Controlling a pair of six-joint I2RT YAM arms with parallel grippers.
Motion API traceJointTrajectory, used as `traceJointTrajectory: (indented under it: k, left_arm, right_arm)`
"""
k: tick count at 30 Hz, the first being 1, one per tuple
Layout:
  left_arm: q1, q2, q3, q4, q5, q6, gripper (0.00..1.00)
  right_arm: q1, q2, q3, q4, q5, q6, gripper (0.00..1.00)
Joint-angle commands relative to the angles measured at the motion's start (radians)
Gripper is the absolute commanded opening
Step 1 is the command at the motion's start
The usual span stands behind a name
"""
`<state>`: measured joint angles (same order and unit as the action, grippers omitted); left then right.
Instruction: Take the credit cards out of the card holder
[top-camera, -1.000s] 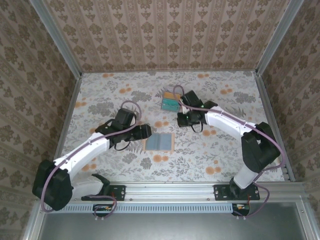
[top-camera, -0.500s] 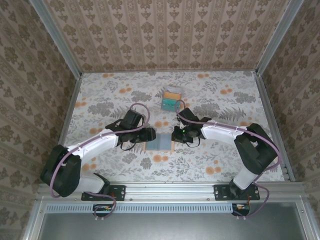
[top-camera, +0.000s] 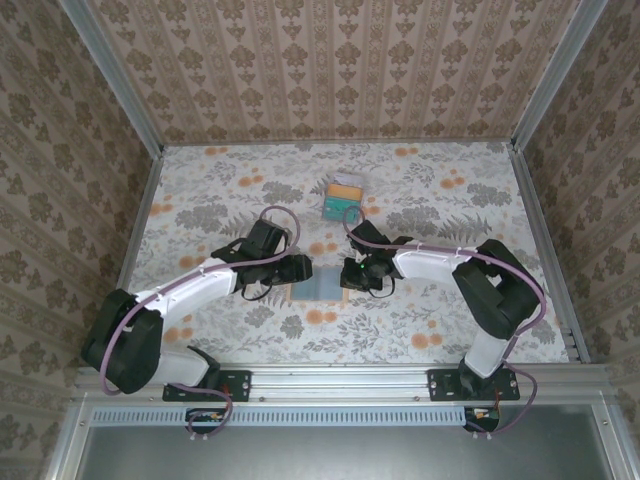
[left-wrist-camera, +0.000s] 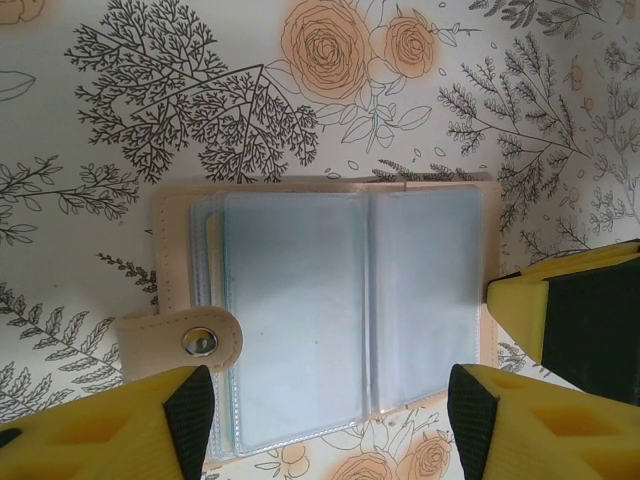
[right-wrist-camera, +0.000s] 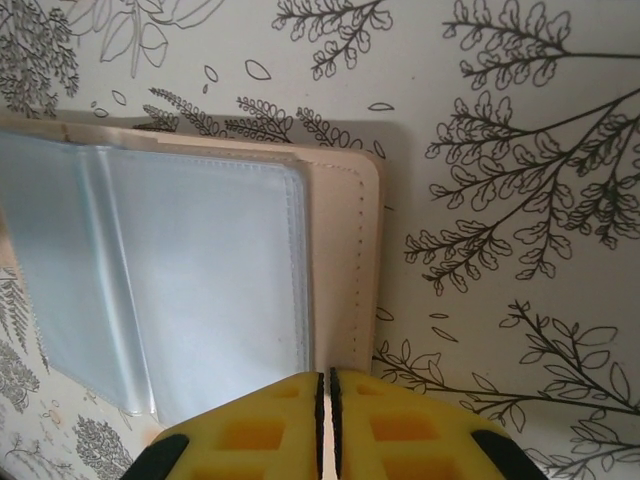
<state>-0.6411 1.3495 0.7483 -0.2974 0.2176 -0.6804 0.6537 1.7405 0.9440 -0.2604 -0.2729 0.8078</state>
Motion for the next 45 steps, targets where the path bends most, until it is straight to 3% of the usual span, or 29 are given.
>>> traceJointTrajectory:
  k: [1, 25, 45]
  left_arm:
    - [-0.006, 0.005, -0.018, 0.01, 0.015, 0.005, 0.66]
    - [-0.04, 0.101, -0.002, 0.039, 0.046, -0.01, 0.64]
    - [-0.043, 0.181, 0.019, 0.044, 0.103, 0.004, 0.62]
  right_arm:
    - [0.007, 0.019, 0.03, -0.044, 0.031, -0.01, 0.14]
    - [0.016, 0.067, 0.016, -0.044, 0.028, -0.019, 0.03]
    - [0.018, 0.077, 0.015, -0.025, 0.021, -0.009, 0.02]
